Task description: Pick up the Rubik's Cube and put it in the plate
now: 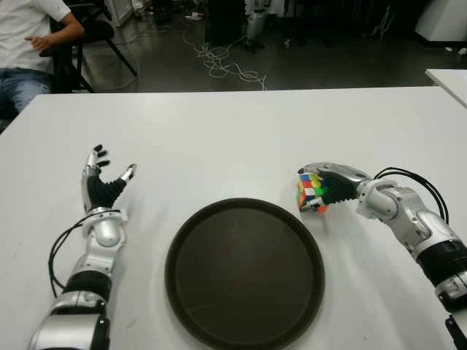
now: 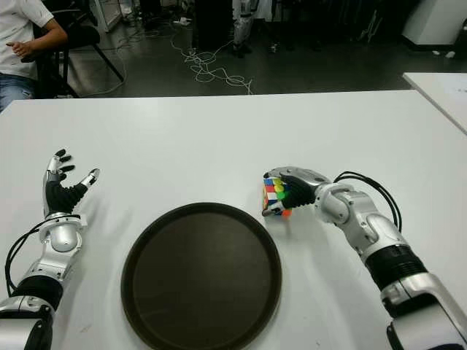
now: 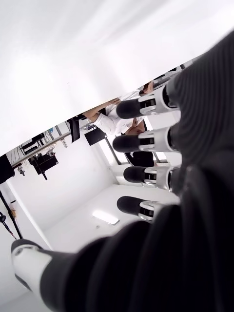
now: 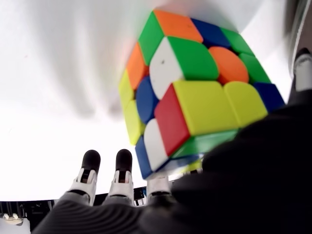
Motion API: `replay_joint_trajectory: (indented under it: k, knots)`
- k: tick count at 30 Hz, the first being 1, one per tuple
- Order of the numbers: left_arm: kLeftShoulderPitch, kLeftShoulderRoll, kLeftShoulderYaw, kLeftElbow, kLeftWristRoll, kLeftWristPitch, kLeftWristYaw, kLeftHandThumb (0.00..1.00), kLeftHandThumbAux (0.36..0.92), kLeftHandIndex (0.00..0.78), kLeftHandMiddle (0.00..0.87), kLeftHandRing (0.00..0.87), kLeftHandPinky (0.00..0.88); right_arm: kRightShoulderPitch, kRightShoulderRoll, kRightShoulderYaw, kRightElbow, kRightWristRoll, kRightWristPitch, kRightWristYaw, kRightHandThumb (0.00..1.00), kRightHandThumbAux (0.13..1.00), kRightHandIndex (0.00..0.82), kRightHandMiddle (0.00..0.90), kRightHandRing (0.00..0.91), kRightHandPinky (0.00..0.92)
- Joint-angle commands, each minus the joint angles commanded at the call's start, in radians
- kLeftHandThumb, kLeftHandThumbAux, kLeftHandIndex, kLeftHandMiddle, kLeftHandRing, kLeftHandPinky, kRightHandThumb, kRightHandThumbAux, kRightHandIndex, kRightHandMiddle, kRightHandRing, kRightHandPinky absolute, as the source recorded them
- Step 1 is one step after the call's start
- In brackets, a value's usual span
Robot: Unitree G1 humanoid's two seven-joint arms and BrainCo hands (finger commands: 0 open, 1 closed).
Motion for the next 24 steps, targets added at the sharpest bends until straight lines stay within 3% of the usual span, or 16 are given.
replay_joint_trajectory:
  k: [5, 11, 17, 18, 21, 24]
  knots:
    - [0.0, 0.0, 0.002, 0.0, -0.004, -0.004, -0.004, 0.046, 0.697, 0.0, 0.438, 0.623, 0.642, -0.001, 0.001, -0.003, 0.006, 0.006, -0.01, -0.008, 0.0, 0.425, 0.0, 0.0, 0.0, 0.0]
    - [0.0, 0.0, 0.004, 0.002, -0.008, -0.005, -0.007, 0.057, 0.693, 0.0, 0.532, 0.651, 0.659, -0.006, -0.001, -0.003, 0.013, 0.005, -0.016, -0.014, 0.0, 0.424, 0.0, 0.0, 0.0, 0.0]
    - [0.001, 0.002, 0.002, 0.001, -0.007, 0.001, -0.012, 0.054, 0.682, 0.0, 0.403, 0.584, 0.597, -0.009, -0.003, -0.003, 0.022, -0.001, -0.032, -0.041, 0.0, 0.404, 0.0, 0.0, 0.0, 0.0]
    - [0.001, 0.003, 0.002, 0.001, -0.007, 0.001, -0.015, 0.05, 0.677, 0.0, 0.331, 0.511, 0.534, -0.01, -0.004, -0.004, 0.024, 0.0, -0.036, -0.046, 0.0, 0.407, 0.0, 0.0, 0.0, 0.003]
    - [0.001, 0.003, 0.002, 0.001, -0.008, 0.001, -0.018, 0.043, 0.673, 0.0, 0.23, 0.39, 0.437, -0.013, -0.004, -0.005, 0.028, 0.001, -0.043, -0.054, 0.0, 0.429, 0.0, 0.0, 0.0, 0.018]
    - [0.002, 0.002, 0.003, 0.0, -0.009, -0.003, -0.02, 0.045, 0.68, 0.0, 0.294, 0.459, 0.501, -0.009, 0.0, -0.017, 0.032, 0.009, -0.051, -0.078, 0.0, 0.473, 0.0, 0.0, 0.0, 0.037]
